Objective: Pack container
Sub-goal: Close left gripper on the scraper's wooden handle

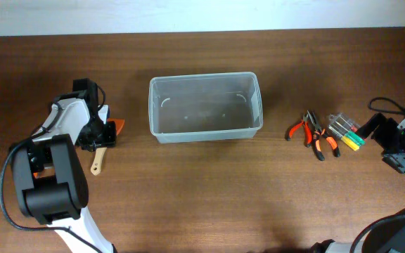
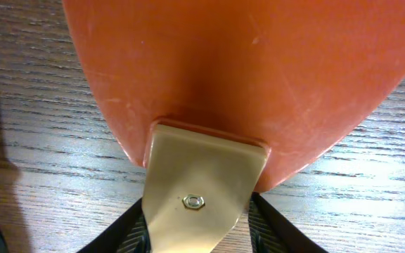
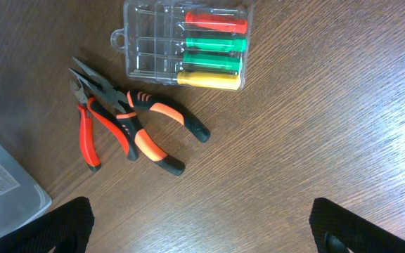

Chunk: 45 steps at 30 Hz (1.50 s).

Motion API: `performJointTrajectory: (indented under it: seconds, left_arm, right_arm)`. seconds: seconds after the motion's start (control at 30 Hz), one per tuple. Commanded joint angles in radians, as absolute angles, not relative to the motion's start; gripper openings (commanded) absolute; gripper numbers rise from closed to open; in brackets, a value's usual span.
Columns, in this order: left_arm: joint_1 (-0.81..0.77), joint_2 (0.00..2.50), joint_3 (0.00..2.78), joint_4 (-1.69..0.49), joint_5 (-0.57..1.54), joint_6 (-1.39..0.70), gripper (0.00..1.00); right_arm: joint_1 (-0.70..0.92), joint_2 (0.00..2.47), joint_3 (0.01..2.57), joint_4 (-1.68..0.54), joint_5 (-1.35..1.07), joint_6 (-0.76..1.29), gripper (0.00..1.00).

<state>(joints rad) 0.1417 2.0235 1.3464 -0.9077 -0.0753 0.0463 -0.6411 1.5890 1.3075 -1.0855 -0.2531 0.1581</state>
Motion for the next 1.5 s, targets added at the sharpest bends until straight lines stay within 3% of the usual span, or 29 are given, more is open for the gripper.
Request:
performJointTrajectory:
  seconds: [0.0, 0.17, 0.33, 0.5, 1.47]
  left_arm:
    - [0.141, 2.048, 1.341, -0.9, -0.075, 0.055, 0.41]
    - [0.141, 2.048, 1.342, -0.865, -0.075, 0.127, 0.33]
    - [0.14, 2.048, 1.344, -0.837, -0.071, 0.187, 0.09]
    - [0.14, 2.048, 1.344, -0.827, -0.07, 0.19, 0.02]
    - [0.044, 1.976, 1.443, -0.971, 0.004, 0.267, 0.02]
  right_arm:
    - [-0.643, 1.592, 1.324, -1.085, -0.254, 0.167, 0.98]
    - [-0.643, 1.592, 1.324, -1.085, -0.254, 0.166, 0.99]
    - [-0.643, 1.592, 1.324, -1.085, -0.254, 0.167, 0.99]
    - [-0.643, 1.592, 1.324, -1.085, -0.254, 0.166, 0.98]
    - [-0.643, 1.592, 1.324, -1.085, -0.255, 0.166, 0.98]
